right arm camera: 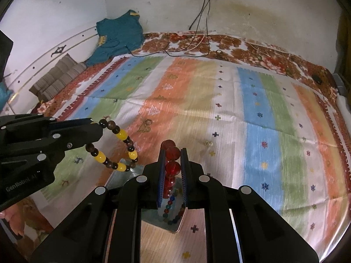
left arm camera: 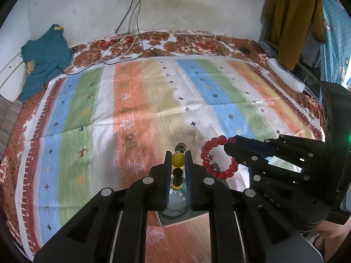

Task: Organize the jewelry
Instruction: 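Lower both bracelets into the silver tin and open both tools, then move the right tool toward the small gold ring on the cloth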

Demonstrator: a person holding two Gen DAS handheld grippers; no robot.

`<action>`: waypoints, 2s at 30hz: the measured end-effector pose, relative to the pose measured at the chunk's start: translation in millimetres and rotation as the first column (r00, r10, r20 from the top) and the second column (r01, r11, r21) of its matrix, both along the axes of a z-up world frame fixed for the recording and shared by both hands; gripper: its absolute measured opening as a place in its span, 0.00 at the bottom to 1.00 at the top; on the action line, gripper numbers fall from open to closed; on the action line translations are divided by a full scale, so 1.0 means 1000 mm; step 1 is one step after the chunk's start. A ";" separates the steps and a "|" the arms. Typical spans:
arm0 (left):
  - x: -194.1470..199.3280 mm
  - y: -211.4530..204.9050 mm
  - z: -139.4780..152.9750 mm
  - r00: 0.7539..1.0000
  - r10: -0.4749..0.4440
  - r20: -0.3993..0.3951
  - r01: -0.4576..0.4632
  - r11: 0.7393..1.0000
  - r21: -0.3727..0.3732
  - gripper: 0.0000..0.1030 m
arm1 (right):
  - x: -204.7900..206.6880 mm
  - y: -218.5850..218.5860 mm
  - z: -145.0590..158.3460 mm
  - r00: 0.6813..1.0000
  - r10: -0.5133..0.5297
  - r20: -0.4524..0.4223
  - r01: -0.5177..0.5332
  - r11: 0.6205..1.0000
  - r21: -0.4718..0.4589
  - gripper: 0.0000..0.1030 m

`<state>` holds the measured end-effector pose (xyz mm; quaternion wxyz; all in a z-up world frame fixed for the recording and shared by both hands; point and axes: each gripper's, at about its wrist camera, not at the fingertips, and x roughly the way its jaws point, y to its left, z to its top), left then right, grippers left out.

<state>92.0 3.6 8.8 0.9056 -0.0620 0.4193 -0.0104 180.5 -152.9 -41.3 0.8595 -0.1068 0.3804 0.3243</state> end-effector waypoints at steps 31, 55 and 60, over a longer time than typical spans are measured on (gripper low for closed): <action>-0.029 0.005 -0.011 0.998 0.054 -0.041 -0.054 0.999 0.006 0.35 | -0.017 -0.020 -0.009 0.997 -0.059 -0.051 0.059 0.998 -0.009 0.29; 0.016 0.042 -0.030 0.975 0.197 -0.102 -0.193 0.980 0.046 0.68 | 0.029 -0.013 -0.025 0.982 -0.132 -0.138 0.124 0.990 -0.060 0.61; 0.029 0.050 -0.036 0.967 0.219 -0.128 -0.211 0.975 0.070 0.70 | 0.040 -0.009 -0.031 0.980 -0.140 -0.141 0.127 0.987 -0.095 0.65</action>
